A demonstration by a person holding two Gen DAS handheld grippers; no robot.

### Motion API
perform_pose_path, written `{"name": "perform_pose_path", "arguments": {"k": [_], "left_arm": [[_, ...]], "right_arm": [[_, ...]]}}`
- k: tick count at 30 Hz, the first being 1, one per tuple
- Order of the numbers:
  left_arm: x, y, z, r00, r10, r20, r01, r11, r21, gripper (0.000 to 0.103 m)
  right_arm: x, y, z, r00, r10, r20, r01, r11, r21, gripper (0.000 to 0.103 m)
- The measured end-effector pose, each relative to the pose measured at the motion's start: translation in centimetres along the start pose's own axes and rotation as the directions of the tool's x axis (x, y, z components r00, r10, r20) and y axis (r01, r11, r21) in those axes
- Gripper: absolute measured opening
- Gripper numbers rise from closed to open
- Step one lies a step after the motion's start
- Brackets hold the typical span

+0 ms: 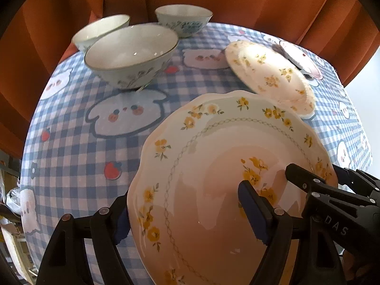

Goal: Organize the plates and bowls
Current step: 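Lift the yellow-flower plate off the stack with both grippers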

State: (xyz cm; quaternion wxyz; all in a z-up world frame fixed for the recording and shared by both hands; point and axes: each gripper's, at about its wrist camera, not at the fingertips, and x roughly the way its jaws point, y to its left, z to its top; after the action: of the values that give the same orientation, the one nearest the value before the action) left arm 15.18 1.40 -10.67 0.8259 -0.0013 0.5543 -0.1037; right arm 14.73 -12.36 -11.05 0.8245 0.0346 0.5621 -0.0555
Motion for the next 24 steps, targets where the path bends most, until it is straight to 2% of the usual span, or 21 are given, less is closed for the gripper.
{"name": "perform_pose_path", "arguments": {"k": [5,9,24], "left_arm": [[0.0,-2.7,0.5,0.999,0.032,0.030,-0.031,0.999,-0.010,0.081],[-0.1,-5.8,0.9,0.998,0.051,0.041,-0.051,0.999,0.011,0.081],[0.2,-14.2,1.7,0.997,0.045,0.067,-0.044,0.999,-0.015,0.081]], "right_arm": [[-0.6,-1.9,0.2,0.999,0.028,0.044,-0.027,0.999,-0.018,0.066],[-0.6,-5.1,0.5,0.998,0.060,0.030,-0.060,0.998,0.003,0.066],[-1.8,-14.3,2.0,0.996,0.049,0.068,-0.047,0.998,-0.033,0.065]]}}
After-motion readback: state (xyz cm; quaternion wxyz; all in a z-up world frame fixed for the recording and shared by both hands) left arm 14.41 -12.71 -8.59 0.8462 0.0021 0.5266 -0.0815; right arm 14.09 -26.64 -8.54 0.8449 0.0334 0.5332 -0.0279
